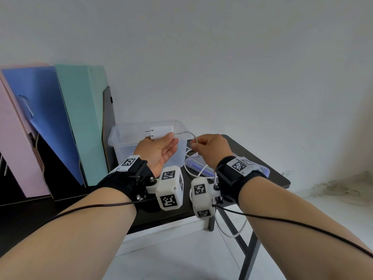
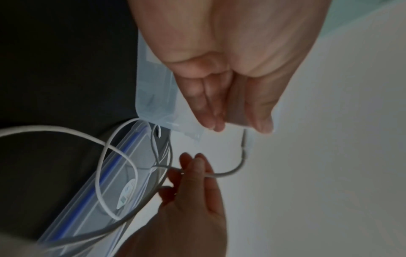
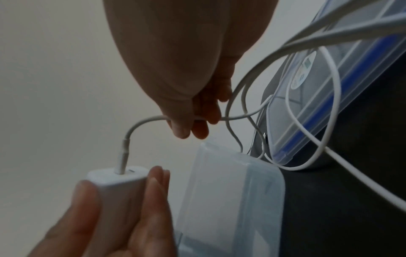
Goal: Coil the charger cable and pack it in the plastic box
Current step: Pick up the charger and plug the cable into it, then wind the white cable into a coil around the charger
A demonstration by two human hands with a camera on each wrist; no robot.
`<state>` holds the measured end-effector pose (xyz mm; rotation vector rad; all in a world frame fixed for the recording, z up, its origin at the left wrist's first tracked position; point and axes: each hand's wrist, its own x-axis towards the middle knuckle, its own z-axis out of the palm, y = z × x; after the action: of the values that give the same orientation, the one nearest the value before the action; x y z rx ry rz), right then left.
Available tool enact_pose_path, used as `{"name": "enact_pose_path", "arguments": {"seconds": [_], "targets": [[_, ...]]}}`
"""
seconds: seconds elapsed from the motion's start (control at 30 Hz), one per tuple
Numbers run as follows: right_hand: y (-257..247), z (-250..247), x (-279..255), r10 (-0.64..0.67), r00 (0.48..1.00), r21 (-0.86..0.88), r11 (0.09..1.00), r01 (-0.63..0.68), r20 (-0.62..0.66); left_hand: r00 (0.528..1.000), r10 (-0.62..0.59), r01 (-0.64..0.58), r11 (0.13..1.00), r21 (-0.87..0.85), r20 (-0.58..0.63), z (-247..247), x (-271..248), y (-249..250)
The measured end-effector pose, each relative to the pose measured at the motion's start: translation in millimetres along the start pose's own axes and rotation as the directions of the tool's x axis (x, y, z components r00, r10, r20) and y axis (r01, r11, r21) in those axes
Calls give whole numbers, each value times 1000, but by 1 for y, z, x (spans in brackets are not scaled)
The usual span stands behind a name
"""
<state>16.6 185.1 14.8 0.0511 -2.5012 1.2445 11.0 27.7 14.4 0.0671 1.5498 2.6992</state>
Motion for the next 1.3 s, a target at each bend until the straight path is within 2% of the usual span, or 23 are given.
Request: {"name": "enact_pose_path", "arguments": {"seconds": [0.17, 0.3, 0.43, 0.53, 0.67, 0.77, 1.03, 1.17, 1.23, 1.3], "targets": [[-1, -9, 0, -31, 1000, 119, 992, 30, 4, 999, 33, -32, 999, 40, -28, 15, 2, -3], [0, -12, -3, -132, 988, 30, 991, 130, 77, 998, -60, 61, 996, 67, -7, 28, 6, -6], [-2, -7, -2, -221, 963, -47, 972, 230, 153, 999, -40, 40, 999, 17, 35, 43, 7, -6], [-1, -5, 5, -187, 974, -68, 978, 197, 124, 998, 55, -55, 998, 8, -12, 50, 11, 2], [8, -2, 19, -133, 981, -344, 922, 176, 144, 989, 146, -146, 988, -44, -3, 58, 15, 27], [20, -2, 31, -69, 990, -410, 905, 115, 123, 980, 197, -196, 980, -40, 5, 57, 18, 52], [27, -9, 52, 29, 999, -570, 822, -5, 33, 973, 226, -226, 974, -9, 38, 29, 26, 80], [27, -13, 62, 43, 997, -538, 840, -72, -65, 973, 226, -226, 974, -4, 41, 19, 27, 77], [24, -14, 66, 61, 988, -436, 892, -119, -144, 975, 219, -220, 976, 8, 39, 16, 27, 72], [20, -17, 69, 142, 968, -270, 943, -196, -206, 979, 202, -203, 979, 13, 26, 14, 27, 65]]}}
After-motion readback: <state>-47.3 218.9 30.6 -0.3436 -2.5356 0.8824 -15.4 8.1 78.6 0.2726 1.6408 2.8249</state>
